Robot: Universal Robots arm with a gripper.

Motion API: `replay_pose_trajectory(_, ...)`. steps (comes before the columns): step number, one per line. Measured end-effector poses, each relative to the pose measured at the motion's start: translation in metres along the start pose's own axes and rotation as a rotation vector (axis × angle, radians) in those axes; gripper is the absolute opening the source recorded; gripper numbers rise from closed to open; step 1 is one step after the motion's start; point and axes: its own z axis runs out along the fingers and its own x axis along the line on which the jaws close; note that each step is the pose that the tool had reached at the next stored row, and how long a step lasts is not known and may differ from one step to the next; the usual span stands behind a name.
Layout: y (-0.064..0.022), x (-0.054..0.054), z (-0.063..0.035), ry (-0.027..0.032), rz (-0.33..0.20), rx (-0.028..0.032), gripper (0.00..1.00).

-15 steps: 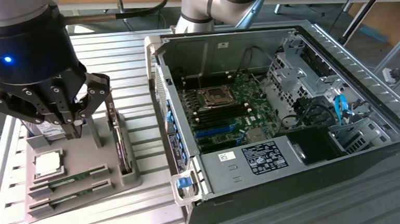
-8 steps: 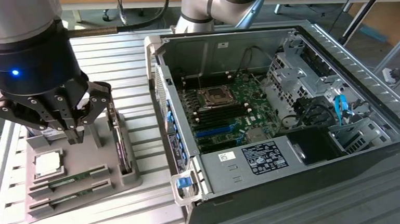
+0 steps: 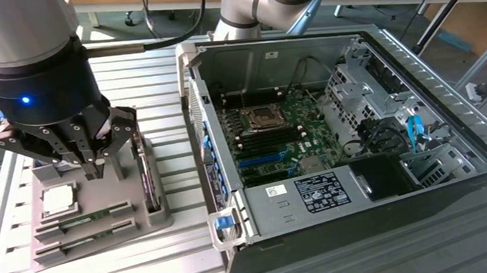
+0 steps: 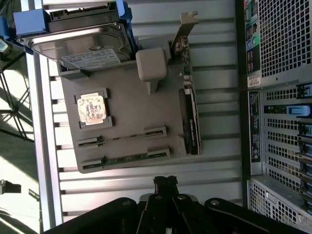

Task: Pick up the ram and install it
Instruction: 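Reach for the ram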

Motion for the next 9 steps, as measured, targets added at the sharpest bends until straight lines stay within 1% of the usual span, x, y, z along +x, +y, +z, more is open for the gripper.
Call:
replay_pose_trajectory(7, 0.0002, 0.001, 0.0127, 0.0006, 0.000, -0.0087, 0.11)
replay_pose_trajectory(9, 0.0002, 0.001, 0.0128, 0.0006, 0.000, -0.0089, 0.11)
